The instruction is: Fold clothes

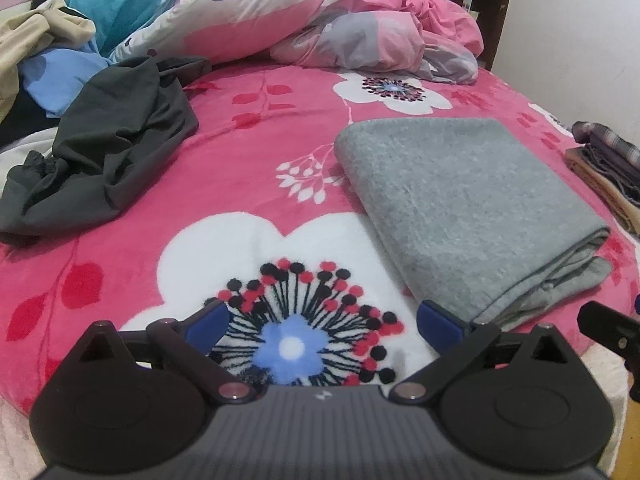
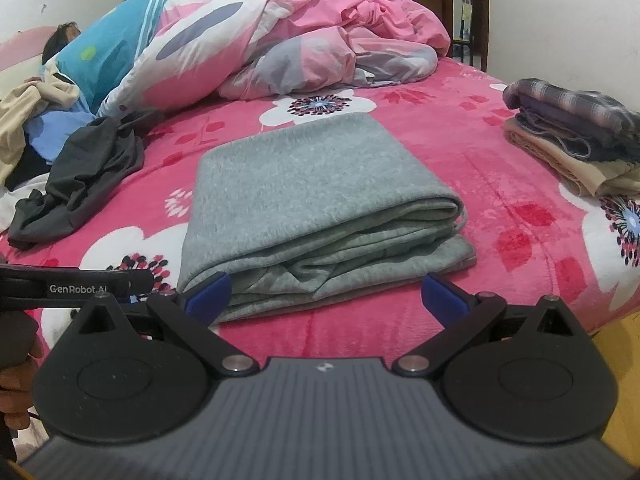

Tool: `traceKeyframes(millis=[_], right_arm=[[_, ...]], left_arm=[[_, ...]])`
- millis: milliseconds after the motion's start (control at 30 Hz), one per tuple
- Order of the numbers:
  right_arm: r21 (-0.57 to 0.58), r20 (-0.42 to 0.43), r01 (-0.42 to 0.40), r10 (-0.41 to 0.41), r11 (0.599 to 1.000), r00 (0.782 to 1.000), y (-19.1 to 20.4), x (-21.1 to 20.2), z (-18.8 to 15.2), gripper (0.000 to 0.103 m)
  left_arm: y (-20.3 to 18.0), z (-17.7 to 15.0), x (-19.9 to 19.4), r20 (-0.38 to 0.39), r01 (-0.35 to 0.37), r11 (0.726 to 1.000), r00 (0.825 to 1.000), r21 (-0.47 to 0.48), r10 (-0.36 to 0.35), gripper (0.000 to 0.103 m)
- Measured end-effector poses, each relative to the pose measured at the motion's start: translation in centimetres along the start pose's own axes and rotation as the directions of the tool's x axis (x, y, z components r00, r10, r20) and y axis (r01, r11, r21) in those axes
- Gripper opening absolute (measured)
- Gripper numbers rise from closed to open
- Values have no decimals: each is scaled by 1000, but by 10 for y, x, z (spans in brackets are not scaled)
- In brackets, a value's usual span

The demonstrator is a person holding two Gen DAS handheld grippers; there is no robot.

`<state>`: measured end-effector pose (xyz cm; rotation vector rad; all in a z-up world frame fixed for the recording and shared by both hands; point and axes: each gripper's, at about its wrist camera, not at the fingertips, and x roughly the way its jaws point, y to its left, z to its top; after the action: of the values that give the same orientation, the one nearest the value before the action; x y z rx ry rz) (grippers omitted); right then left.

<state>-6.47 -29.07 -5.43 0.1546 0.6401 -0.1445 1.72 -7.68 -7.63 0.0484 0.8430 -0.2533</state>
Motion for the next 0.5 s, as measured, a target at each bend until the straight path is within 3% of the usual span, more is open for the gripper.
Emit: traceKeyframes(millis=[233,367,500], right_arm=[[29,25,7,-8,1000,1000,-12,5,4,102],[111,103,-34,22,993,994,-48,6,18,102],[215,169,-130,94,968,981,-99,18,41,102]], left_arm=[[1,5,7,19,7,1000,1000,6,-7,101],[11,16,17,24,125,991,992,-47,-124,101],[20,28,31,48,253,960,967,-117,-249,101]])
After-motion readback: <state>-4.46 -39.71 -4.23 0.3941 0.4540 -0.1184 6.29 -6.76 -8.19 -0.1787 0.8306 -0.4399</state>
